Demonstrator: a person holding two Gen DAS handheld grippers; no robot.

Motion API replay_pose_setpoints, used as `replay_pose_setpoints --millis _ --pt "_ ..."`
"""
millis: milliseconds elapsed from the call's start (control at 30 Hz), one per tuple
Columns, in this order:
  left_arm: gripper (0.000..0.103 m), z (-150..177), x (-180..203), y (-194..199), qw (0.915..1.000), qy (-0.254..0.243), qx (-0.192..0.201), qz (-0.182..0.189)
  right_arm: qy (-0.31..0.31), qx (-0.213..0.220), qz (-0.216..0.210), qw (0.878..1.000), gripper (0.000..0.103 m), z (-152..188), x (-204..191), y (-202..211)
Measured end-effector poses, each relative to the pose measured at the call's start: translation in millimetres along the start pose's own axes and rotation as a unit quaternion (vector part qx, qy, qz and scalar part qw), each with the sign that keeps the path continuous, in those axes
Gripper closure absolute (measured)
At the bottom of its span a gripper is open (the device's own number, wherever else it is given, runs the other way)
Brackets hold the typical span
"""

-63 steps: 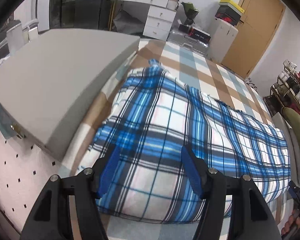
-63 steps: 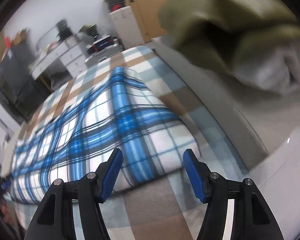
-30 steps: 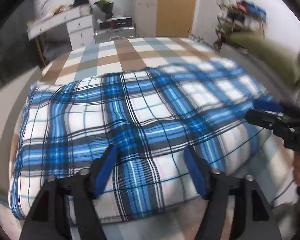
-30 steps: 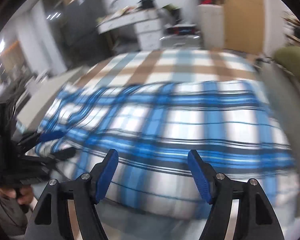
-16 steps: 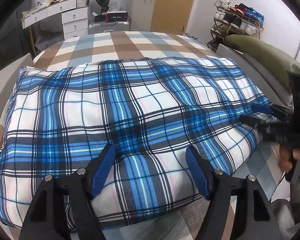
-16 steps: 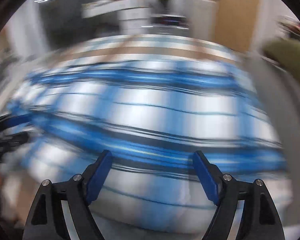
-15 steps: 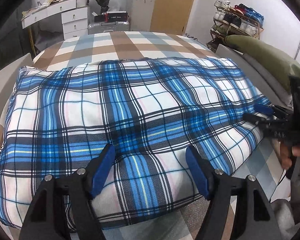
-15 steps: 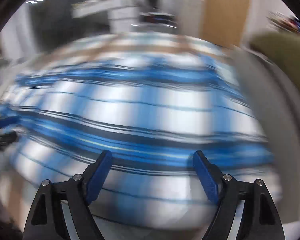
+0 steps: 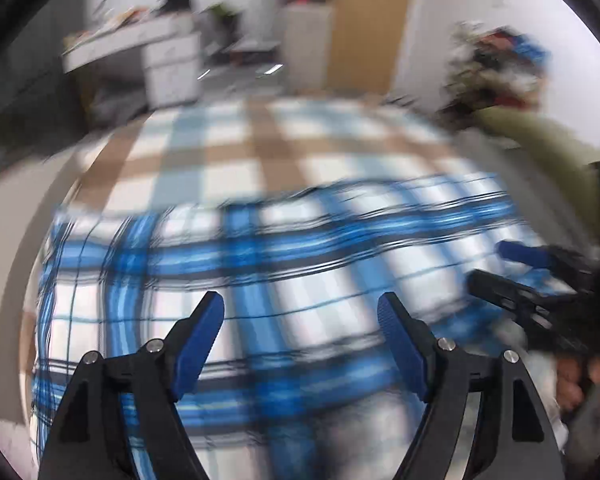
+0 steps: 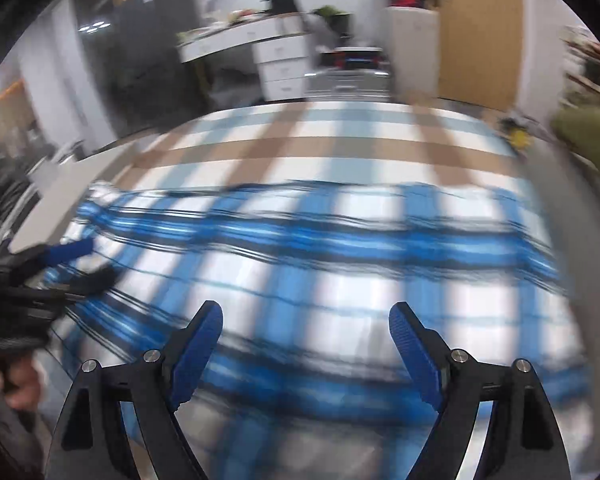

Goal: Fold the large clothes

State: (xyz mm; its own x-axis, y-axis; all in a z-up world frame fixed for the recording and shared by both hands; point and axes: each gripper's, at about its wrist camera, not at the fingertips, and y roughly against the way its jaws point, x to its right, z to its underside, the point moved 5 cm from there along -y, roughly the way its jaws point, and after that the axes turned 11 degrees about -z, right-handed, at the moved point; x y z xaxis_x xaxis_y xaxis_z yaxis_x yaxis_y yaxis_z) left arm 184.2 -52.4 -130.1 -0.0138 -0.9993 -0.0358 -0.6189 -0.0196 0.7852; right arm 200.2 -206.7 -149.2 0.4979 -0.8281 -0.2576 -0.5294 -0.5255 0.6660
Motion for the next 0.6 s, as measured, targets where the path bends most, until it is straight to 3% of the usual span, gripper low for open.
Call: replay_pose_setpoints --millis 67,133,200,367,467,533,600 --pt "0.028 10.6 -13.4 -23.2 0.9985 0.032 -0.042 0.010 0.017 -0.031 0.002 0.999 0.018 -0.8 -12.0 -29.8" --pt "0.028 15.9 -16.6 -23.1 0.9985 0.036 -0.030 0.030 0.029 -0.050 0.021 0.998 0.017 5.9 -7.0 -43.8" --pt "0.028 19.9 -14.7 -21.2 0.9990 0.017 -0.027 0.031 0.040 -0.039 0.027 0.998 0.018 12.3 -0.2 -35.5" --pt "0.027 23.1 -13.5 -19.1 0.9991 0.013 -0.021 0.035 -0.022 -0.018 0.147 0.989 0.017 22.8 87.2 1.3" --pt "0.024 21.7 -12.3 -18.3 0.9992 0.013 -0.019 0.034 -0.065 -0.009 0.144 0.987 0.017 17.6 110.1 16.7" --pt "0.024 18.7 -13.1 -17.3 0.9992 0.017 -0.024 0.026 -0.061 0.000 0.153 0.986 0.017 7.5 100.1 19.9" --pt "0.023 9.3 -14.2 -14.6 0.9981 0.039 -0.035 0.032 -0.047 0.008 0.121 0.992 0.016 -5.9 80.1 13.9"
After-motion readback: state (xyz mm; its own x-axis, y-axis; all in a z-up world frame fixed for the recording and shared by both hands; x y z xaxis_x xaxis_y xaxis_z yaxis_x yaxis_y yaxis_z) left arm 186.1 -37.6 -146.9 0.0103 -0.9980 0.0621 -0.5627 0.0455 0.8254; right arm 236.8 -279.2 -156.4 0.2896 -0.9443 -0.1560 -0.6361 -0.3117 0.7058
